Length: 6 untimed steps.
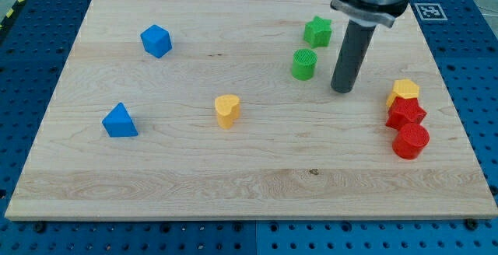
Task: Place the green circle to the left of the green star
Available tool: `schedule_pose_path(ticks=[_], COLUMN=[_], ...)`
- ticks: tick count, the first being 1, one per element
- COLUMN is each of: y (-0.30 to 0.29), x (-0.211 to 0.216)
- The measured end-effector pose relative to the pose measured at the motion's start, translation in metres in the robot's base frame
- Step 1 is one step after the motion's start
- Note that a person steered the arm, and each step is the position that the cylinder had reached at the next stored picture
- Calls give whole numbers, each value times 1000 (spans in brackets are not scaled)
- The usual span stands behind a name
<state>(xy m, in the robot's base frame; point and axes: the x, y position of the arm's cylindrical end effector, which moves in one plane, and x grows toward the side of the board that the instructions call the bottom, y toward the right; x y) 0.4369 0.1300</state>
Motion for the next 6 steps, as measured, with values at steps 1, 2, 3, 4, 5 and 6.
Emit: schedule_pose_path(ticks=[1, 2, 3, 4, 5, 6], y=[-23, -28, -27, -28, -57, -72], x=[-26, -84, -47, 22, 22, -15])
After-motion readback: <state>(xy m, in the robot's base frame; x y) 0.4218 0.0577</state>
